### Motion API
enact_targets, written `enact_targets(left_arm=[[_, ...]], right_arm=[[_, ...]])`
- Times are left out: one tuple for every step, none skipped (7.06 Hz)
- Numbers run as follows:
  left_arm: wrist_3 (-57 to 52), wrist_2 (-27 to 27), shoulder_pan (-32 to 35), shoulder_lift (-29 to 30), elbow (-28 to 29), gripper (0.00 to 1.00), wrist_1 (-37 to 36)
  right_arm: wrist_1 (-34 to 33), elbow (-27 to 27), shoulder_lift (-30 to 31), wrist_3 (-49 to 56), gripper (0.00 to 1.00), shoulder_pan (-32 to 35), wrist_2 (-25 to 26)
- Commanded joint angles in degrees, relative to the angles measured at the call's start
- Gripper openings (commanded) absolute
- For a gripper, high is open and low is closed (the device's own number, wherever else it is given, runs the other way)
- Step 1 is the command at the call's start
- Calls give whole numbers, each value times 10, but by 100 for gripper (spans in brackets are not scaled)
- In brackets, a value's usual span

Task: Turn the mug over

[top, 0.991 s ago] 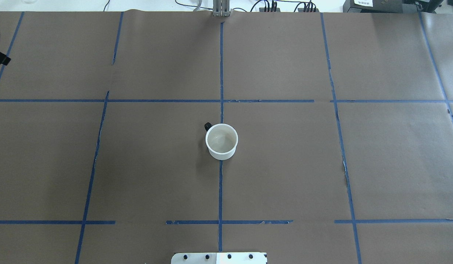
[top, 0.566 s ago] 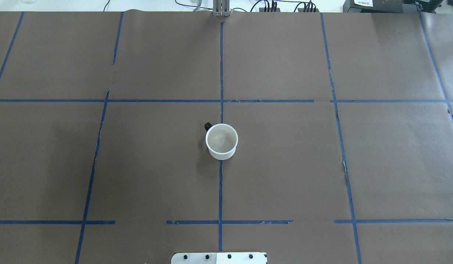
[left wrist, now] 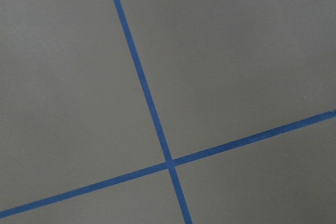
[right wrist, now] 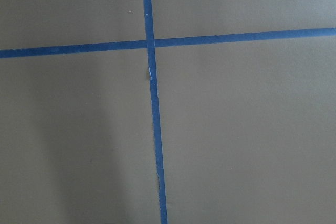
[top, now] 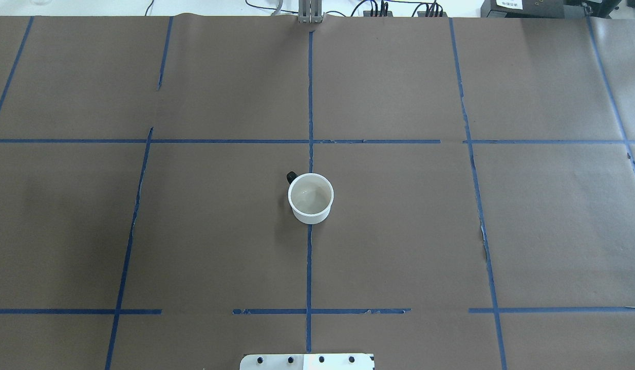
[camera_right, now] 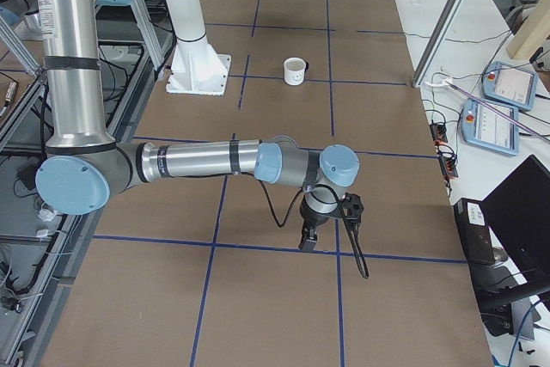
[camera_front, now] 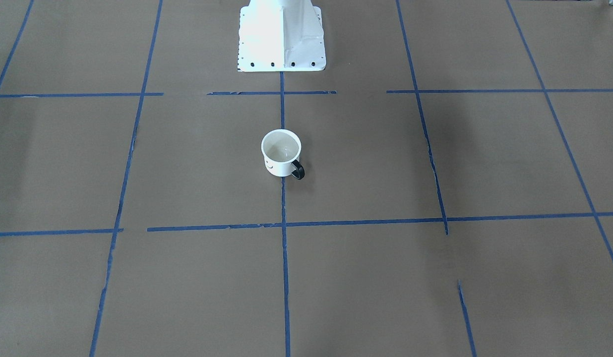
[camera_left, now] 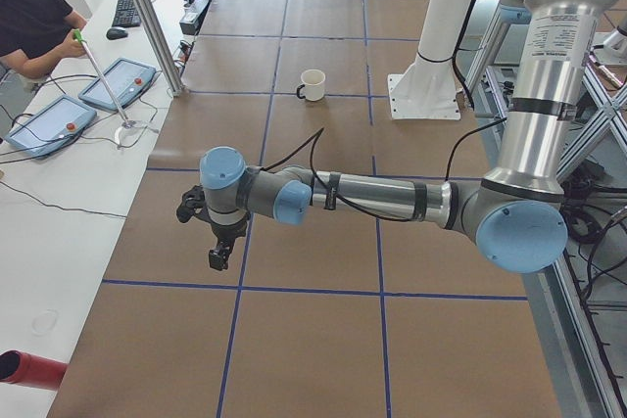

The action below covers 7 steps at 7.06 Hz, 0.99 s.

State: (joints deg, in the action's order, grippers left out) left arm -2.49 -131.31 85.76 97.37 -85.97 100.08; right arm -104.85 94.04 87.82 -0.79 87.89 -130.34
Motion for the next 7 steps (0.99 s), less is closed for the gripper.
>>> enact_targets(left_arm=[[1, -28, 26, -17, 23, 100, -5], [3, -49, 27, -28, 19, 100, -27], [3, -55, 34, -33, 12, 100, -42], [4, -55, 36, -42, 4, 100, -50], [33, -55, 39, -43, -2, 100, -52], [44, -54, 39, -43, -10, 100, -66], [43, -49, 39, -42, -15, 100, -68]], right_arm=[[0, 0, 0, 0, 100, 0, 0], [0, 0, 0, 0, 100, 0, 0], [0, 0, 0, 0, 100, 0, 0], [0, 0, 0, 0, 100, 0, 0], [0, 0, 0, 0, 100, 0, 0], [0, 1, 0, 0, 100, 0, 0], [0, 1, 0, 0, 100, 0, 0]])
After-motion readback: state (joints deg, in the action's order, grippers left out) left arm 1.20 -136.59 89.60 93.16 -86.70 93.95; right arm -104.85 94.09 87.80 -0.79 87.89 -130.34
